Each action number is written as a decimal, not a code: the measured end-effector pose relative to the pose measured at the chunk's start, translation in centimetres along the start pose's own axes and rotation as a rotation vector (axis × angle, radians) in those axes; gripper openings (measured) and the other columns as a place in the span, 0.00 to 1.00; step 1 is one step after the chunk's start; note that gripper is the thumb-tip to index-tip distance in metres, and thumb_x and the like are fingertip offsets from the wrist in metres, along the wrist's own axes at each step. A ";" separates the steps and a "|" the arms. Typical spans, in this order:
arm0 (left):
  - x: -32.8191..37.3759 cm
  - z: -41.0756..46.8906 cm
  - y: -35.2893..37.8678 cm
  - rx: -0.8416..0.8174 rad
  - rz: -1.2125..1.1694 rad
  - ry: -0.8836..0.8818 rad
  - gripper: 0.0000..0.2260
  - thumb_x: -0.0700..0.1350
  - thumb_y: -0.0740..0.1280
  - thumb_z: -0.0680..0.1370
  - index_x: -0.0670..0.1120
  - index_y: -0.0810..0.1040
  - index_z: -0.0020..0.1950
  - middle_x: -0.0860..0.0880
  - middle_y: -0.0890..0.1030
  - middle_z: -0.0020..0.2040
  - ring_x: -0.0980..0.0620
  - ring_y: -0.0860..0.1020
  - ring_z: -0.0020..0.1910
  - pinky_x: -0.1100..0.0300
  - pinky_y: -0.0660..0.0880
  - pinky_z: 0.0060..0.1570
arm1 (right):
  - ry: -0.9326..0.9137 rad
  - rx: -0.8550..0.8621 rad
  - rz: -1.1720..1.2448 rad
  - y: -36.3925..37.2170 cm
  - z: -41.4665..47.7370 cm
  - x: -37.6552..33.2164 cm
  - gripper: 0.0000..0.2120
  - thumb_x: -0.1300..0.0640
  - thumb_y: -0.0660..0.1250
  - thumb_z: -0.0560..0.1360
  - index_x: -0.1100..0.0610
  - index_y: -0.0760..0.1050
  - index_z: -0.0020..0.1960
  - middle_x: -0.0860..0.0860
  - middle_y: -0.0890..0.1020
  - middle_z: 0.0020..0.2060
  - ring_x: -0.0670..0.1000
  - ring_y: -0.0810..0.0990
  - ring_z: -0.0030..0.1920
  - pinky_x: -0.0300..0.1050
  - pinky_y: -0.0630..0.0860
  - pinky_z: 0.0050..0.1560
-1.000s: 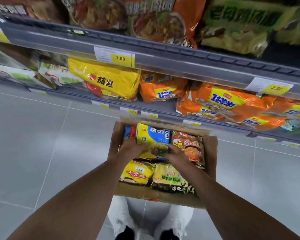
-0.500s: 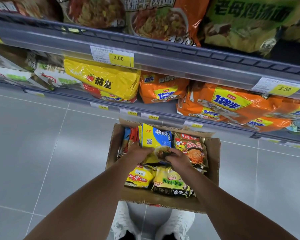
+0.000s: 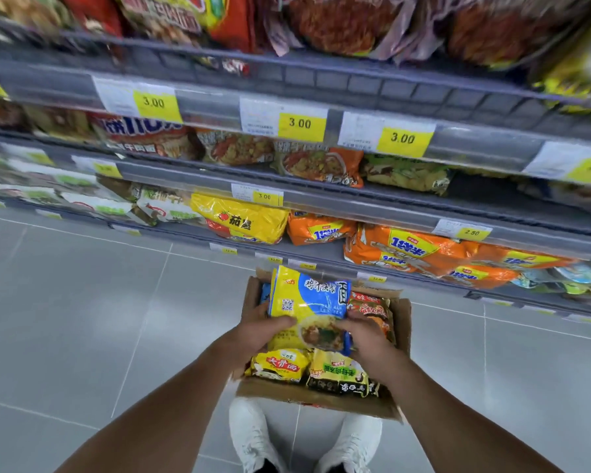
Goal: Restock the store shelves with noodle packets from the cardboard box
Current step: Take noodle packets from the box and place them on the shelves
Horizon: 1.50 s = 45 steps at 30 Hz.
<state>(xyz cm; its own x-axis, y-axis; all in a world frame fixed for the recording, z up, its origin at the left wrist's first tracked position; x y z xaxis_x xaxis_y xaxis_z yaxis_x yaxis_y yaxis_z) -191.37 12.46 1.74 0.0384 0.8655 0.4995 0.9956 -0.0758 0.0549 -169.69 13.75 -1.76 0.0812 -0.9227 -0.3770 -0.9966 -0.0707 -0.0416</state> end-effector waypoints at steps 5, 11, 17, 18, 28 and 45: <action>5.1 -8.4 1.2 -0.052 -0.061 0.070 0.20 0.44 0.73 0.76 0.54 0.78 0.67 0.48 0.85 0.59 0.42 0.83 0.58 0.38 0.76 0.63 | -0.060 -0.066 0.032 -1.2 -9.8 -4.2 0.17 0.59 0.76 0.72 0.49 0.80 0.60 0.53 0.86 0.54 0.56 0.85 0.55 0.56 0.81 0.57; 10.9 -17.3 1.8 -0.058 -0.016 0.150 0.29 0.59 0.80 0.66 0.60 0.78 0.66 0.54 0.83 0.63 0.48 0.81 0.63 0.40 0.73 0.67 | -0.252 -0.113 0.031 -2.7 -21.3 -10.8 0.16 0.61 0.73 0.75 0.53 0.80 0.62 0.53 0.86 0.53 0.55 0.85 0.55 0.58 0.80 0.59; 19.5 -28.8 3.5 -0.106 -0.065 0.223 0.24 0.49 0.79 0.72 0.51 0.77 0.66 0.49 0.83 0.63 0.45 0.81 0.63 0.40 0.77 0.62 | -0.448 -0.088 0.011 -4.6 -32.9 -16.4 0.13 0.56 0.74 0.74 0.51 0.79 0.58 0.54 0.83 0.58 0.57 0.83 0.58 0.65 0.78 0.60; 20.7 -30.5 4.1 -0.134 -0.077 0.239 0.19 0.44 0.76 0.76 0.49 0.78 0.65 0.48 0.84 0.62 0.44 0.81 0.62 0.40 0.79 0.60 | -0.465 -0.079 0.020 -4.9 -34.5 -16.8 0.13 0.57 0.74 0.74 0.51 0.79 0.58 0.54 0.83 0.58 0.57 0.83 0.58 0.65 0.78 0.60; 30.9 -44.2 6.2 -0.258 -0.055 0.478 0.16 0.35 0.68 0.80 0.42 0.73 0.67 0.46 0.87 0.55 0.46 0.85 0.53 0.43 0.82 0.53 | -0.723 -0.031 0.046 -5.6 -50.4 -23.6 0.32 0.38 0.82 0.60 0.44 0.78 0.62 0.47 0.80 0.63 0.51 0.79 0.63 0.62 0.74 0.66; 41.8 -54.3 14.0 -0.397 0.121 0.784 0.14 0.39 0.72 0.78 0.52 0.75 0.59 0.54 0.86 0.55 0.64 0.83 0.45 0.67 0.74 0.43 | -1.056 0.252 0.056 -14.4 -67.1 -28.9 0.39 0.29 0.79 0.52 0.49 0.83 0.55 0.50 0.86 0.52 0.50 0.85 0.53 0.49 0.79 0.57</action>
<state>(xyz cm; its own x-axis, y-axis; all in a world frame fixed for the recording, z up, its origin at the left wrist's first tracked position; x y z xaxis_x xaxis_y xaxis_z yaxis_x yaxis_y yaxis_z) -180.43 20.71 70.32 -0.0733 0.2628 0.9621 0.8801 -0.4368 0.1863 -158.47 15.97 71.77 0.1249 -0.1223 -0.9846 -0.9779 0.1523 -0.1430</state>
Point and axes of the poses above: each hand's wrist, its own z-axis towards the middle knuckle, its own y-axis out of the palm, x = y × z, the point moved 10 cm from there along z, towards the middle knuckle
